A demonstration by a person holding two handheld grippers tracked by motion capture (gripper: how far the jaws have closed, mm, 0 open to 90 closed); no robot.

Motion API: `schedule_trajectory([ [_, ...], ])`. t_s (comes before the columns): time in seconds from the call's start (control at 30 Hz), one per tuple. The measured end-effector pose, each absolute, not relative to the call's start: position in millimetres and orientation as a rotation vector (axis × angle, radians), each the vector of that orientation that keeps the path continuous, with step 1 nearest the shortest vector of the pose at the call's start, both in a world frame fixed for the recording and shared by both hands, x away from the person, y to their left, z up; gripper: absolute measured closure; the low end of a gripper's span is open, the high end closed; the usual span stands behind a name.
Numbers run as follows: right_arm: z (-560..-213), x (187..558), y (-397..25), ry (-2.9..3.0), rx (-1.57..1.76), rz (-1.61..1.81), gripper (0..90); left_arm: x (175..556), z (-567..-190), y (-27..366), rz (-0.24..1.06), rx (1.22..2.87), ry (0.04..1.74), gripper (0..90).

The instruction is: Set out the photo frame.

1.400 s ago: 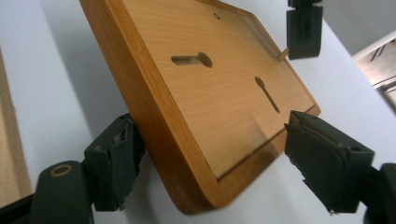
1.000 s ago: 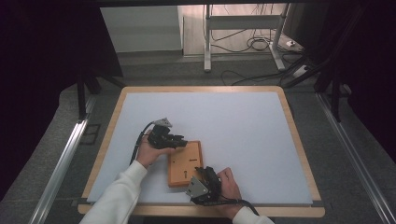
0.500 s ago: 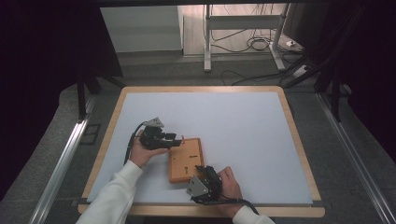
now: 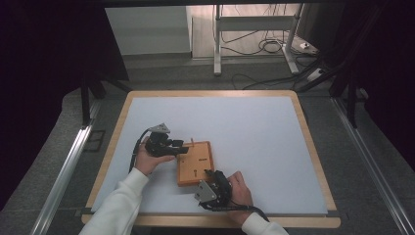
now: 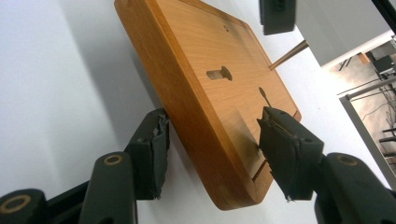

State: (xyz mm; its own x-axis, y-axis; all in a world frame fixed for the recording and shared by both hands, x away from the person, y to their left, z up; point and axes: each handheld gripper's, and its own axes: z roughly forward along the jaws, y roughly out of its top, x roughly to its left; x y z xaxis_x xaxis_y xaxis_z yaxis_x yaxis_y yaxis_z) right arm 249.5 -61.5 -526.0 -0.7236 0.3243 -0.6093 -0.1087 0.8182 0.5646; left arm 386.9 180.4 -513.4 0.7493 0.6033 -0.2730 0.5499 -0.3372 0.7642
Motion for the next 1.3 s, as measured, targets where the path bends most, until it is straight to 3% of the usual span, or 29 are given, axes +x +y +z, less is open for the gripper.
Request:
schedule_trajectory([
  [0.9,-493.3,281.1,-51.4,2.209,0.113,0.712,57.0,383.1,-506.3,200.2,0.1,1.929,0.914,52.5],
  [1.3,-489.6,283.9,-52.5,2.231,0.121,0.716,57.8,371.1,-494.6,207.0,0.171,1.916,0.932,37.8],
])
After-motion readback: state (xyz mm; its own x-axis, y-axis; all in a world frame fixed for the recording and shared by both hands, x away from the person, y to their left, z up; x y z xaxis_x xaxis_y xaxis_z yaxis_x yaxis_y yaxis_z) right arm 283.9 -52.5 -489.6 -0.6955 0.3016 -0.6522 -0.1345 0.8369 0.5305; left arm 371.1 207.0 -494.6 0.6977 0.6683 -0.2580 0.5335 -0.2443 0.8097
